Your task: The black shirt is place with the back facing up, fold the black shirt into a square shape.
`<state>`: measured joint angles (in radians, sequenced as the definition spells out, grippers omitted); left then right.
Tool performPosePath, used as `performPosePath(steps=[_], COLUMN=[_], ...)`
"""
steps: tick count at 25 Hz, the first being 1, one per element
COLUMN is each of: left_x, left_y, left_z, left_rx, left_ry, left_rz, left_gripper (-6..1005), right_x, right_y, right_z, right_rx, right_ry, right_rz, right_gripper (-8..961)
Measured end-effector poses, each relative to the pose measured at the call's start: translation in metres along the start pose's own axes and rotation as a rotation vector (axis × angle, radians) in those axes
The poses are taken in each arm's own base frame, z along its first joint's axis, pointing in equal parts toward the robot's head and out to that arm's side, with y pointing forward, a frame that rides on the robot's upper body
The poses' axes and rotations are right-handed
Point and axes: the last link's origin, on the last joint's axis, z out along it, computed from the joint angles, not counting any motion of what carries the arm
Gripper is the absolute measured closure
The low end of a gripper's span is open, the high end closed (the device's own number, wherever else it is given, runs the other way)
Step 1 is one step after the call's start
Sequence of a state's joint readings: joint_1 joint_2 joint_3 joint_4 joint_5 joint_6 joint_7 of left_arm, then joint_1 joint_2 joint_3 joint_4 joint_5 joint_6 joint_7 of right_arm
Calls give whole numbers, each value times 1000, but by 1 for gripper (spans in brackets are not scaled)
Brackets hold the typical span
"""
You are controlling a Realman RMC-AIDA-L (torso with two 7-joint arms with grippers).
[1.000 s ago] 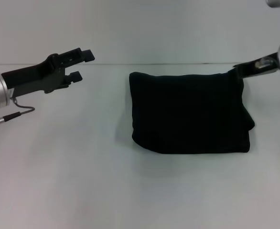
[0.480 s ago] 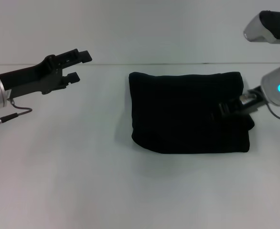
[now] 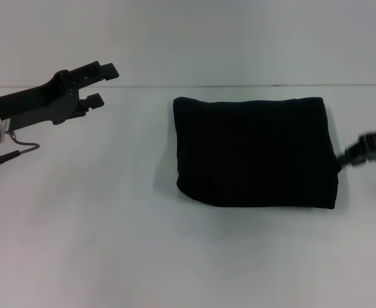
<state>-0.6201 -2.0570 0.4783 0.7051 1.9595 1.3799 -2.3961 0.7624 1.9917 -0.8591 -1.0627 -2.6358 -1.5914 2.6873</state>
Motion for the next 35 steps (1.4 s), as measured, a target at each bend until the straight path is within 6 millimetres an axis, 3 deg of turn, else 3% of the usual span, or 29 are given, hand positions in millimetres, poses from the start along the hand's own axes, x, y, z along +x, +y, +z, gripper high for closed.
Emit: performPosePath(steps=[5,12,14,18,25,35], left_x=[-12,-51,-58,-71,-83,-91], left_y=[4,10,5,-12,-25,-18], left_z=[-1,0,8,28,55,85], left_rx=[-7,-7,23,101,161,193], left_ry=[-128,-427,-425,-359,-281,-298], left_rz=[17,-50,-97,-185,-249,-220], left_gripper=[88,88,88,88,88,96], right_x=[-21,-53,-60,-68,-68,-67], right_y=[0,-31,-40,-49,-51,-51], right_z=[-17,-34,-44,-58,-60,-58], right_rx=[-137,-171,-163,-146,-145,-144], right_ry=[-187,-303,-324,-344,-348,-348], right_rz=[32,152,192,246,250,240], right_gripper=[647,569,547,340,91,16])
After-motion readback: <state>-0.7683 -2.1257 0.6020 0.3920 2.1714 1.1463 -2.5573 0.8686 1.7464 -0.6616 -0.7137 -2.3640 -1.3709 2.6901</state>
